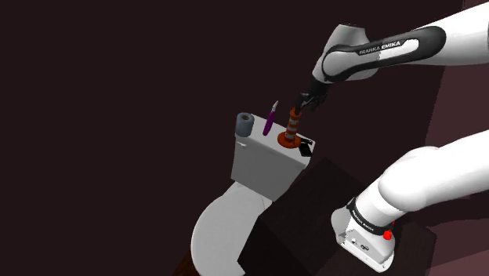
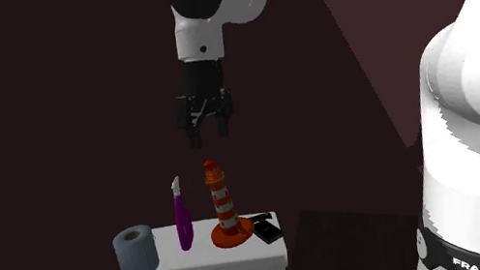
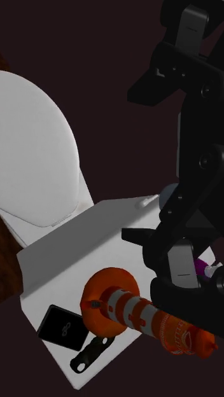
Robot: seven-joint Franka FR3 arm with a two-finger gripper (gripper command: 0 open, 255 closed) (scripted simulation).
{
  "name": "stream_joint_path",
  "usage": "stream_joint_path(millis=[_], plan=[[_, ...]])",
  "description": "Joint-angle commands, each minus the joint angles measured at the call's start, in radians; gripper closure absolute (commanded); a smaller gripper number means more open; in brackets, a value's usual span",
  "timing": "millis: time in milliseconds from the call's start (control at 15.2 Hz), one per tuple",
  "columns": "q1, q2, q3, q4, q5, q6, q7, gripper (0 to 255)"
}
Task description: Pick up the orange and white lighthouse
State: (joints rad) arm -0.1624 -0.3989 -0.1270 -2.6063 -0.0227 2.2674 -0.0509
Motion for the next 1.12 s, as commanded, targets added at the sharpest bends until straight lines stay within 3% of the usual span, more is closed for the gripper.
stream_joint_path(millis=[0, 528, 1056], plan=[[-0.014, 0.072, -0.015, 0.019, -0.002, 0.075, 0.004, 0], [-0.055, 0.358, -0.076, 0.110, 0.041, 0.340, -0.002, 0], [-0.122, 0.645, -0.091, 0.273, 0.189, 0.526, -0.072, 0]])
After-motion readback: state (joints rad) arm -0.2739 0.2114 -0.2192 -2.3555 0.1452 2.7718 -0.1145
